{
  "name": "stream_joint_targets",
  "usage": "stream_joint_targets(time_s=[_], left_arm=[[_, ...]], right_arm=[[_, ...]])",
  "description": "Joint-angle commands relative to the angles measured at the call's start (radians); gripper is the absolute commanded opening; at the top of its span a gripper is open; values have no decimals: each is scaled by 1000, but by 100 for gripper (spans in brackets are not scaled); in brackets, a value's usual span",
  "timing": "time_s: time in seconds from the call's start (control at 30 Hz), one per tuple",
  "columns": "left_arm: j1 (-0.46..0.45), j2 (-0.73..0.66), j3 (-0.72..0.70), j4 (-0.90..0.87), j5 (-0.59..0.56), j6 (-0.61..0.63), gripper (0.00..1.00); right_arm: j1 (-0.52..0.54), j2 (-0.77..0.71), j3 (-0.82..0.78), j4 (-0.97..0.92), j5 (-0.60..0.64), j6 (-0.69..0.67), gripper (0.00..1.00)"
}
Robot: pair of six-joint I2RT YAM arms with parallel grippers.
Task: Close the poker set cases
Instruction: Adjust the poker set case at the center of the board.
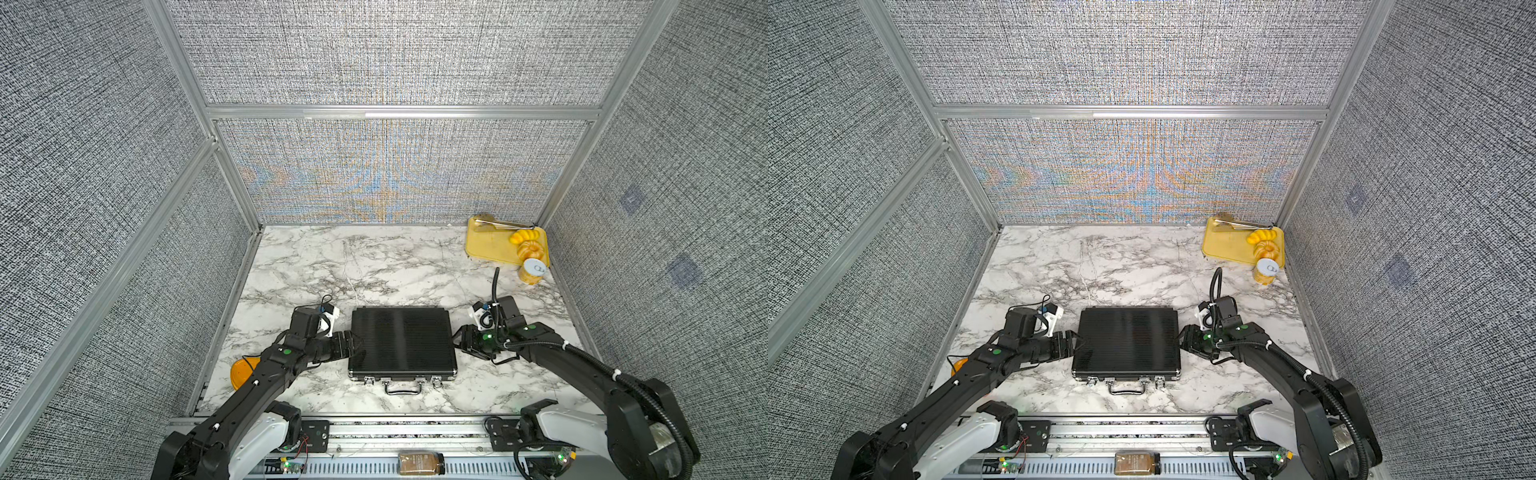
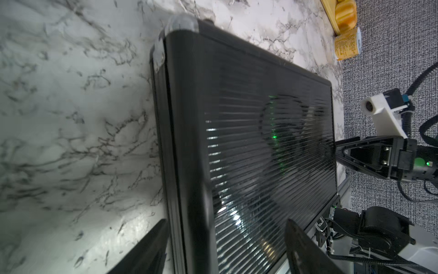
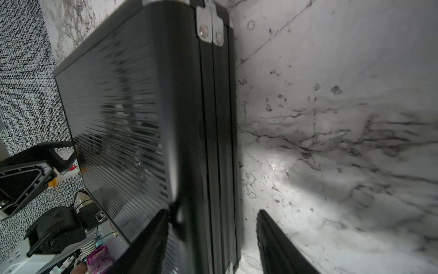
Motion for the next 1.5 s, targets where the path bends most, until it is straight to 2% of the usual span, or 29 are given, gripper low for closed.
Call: stream_joint_targets(time_s=[0.0,0.3,0.5,0.67,0.97,1.2,1.27,1.47], left_arm=[[-19,-17,-35,16,-17,-59,77],[-68,-6,-122,113,7,-104,74],[-112,-30,-167,140,2,-149,71],[-137,-65,-213,172,-4,-198,70],[-152,-117,-222,153,-63,-239,70],[-151,-99,-196,130,-119,-243,70],[-152,-90,-181,116,-144,-247,70],[-152,-71,-87,27,-243,-245,69]], right_arm=[[20,-4,-32,115,35,36,62],[43,85,-51,237,15,12,60],[65,204,-20,269,-95,-47,42],[116,300,40,233,-151,-124,37],[140,459,184,225,-161,-177,38],[146,564,302,176,-160,-218,38],[144,561,332,125,-126,-234,38],[113,468,366,-16,-9,-221,51]])
